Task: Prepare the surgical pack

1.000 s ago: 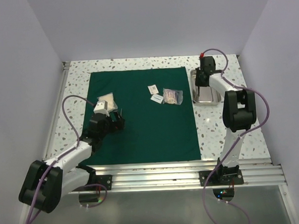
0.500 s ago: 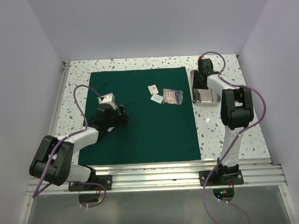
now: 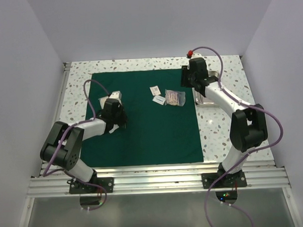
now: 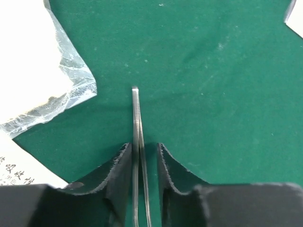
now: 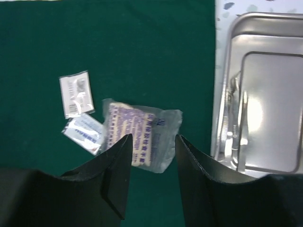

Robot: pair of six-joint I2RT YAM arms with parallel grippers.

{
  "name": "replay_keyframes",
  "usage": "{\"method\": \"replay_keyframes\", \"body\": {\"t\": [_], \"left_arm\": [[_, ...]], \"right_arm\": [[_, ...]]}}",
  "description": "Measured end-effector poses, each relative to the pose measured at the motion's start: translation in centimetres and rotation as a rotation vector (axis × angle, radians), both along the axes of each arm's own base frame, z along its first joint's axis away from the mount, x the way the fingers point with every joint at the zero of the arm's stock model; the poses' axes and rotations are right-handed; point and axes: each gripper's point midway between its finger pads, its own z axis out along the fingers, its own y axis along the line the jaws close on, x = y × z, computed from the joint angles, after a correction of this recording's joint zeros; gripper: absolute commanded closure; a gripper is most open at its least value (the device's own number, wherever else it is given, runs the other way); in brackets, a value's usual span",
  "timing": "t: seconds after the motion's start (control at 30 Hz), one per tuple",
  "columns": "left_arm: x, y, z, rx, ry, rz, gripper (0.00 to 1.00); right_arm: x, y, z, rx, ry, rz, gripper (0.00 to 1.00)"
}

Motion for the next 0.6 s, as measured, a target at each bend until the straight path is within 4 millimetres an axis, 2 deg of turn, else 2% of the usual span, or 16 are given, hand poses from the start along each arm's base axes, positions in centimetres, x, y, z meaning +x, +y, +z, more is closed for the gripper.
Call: {"method": "replay_keyframes", "body": {"t": [0.03, 0.13, 0.27, 0.33, 0.47, 0.5, 0.53, 0.6], "left_arm": [[0.1, 0.1, -0.1, 0.005, 0.002, 0.004, 0.81], [0.0, 0.2, -0.2, 0.016, 0.007, 0.006, 0.93], [-0.1, 0.1, -0.2, 0.009, 0.011, -0.006, 0.98], [-0.4, -0.5, 0.1, -0.019, 0.007, -0.032, 1.0], [-1.8, -1.8, 1.9, -0.113, -0.05, -0.101, 1.0], [-2.2, -2.2, 2.6, -0.139, -0.073, -0.122, 1.0], [-2.4, -2.6, 3.2, -0.161, -0.094, -0.138, 1.0], [-2.7, -3.1, 4.1, -0.195, -0.125, -0.164, 1.0]], "right_arm": [[-0.2, 1.0, 0.6, 0.009, -0.013, 0.02, 0.55], [-0.6, 2.7, 1.1, 0.032, -0.024, 0.06, 0.55], [-1.3, 4.3, 0.6, 0.077, -0.005, 0.097, 0.53], [-1.9, 5.6, 0.2, 0.119, 0.012, 0.13, 0.49], [-3.6, 9.7, -0.7, 0.226, 0.045, 0.225, 0.38], [-4.2, 11.0, -0.9, 0.251, 0.054, 0.251, 0.36], [-4.8, 12.4, -1.2, 0.271, 0.06, 0.278, 0.28], [-6.2, 15.2, -1.9, 0.312, 0.077, 0.322, 0.24]]}}
